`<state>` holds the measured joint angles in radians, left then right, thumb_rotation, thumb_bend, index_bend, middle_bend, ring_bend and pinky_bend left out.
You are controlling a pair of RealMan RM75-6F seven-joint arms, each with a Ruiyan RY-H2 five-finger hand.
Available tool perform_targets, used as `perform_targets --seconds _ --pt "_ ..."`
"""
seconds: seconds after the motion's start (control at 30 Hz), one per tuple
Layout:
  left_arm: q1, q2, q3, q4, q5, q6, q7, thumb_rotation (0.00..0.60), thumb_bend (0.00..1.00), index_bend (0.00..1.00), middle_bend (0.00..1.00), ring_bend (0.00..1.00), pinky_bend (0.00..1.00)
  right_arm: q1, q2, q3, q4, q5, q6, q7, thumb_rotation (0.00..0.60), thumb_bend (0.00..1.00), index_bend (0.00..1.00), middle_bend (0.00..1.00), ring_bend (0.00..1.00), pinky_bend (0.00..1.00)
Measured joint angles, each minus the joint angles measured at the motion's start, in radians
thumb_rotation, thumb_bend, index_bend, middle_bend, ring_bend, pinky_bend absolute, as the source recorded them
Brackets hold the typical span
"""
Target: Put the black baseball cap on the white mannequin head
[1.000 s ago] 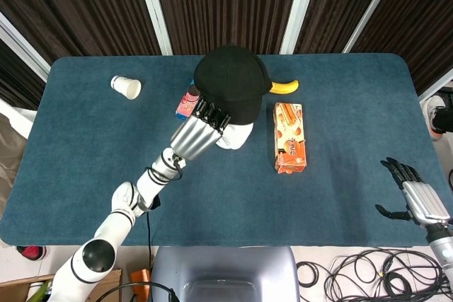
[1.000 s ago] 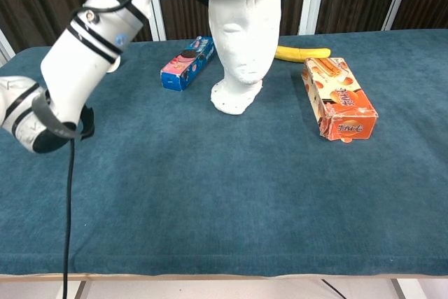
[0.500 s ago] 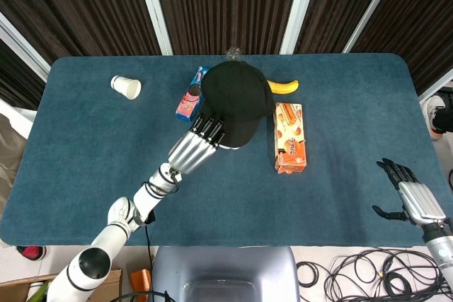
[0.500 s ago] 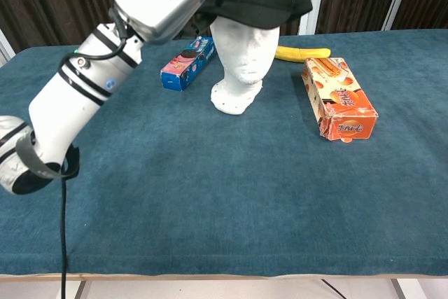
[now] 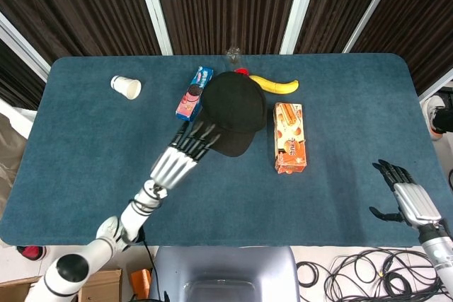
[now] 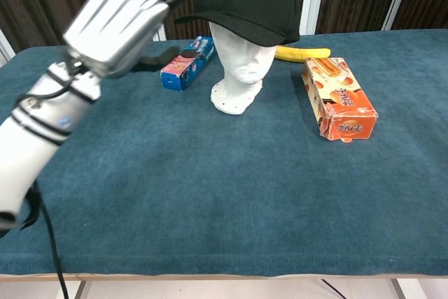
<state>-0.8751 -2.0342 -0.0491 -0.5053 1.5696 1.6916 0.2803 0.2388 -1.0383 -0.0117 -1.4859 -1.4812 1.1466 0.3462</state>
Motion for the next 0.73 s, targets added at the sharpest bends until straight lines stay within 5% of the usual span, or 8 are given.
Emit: perform_targets --seconds 0.3,0.53,0.73 --pt "0.276 0.275 0.031 -0.505 -0.166 -0.035 0.076 0.6 0.3 0.0 0.0 0.02 0.1 -0.028 -0.007 0.009 -0.032 0.026 0.056 -0.132 0.6 0.17 0.0 0.0 0.0 0.0" --pt "0.479 0.67 0.054 -0.998 -0.337 -0.087 0.037 0.6 0.31 0.0 0.0 0.03 0.07 -0.061 -0.026 0.014 -0.088 0.04 0.119 -0.279 0.6 0.17 0.0 0.0 0.0 0.0" --pt "0.617 0.728 0.086 -1.019 -0.298 -0.058 -0.053 0.6 0.31 0.0 0.0 0.02 0.07 -0.069 -0.041 0.02 -0.098 0.06 0.126 -0.325 0.6 0.17 0.0 0.0 0.0 0.0"
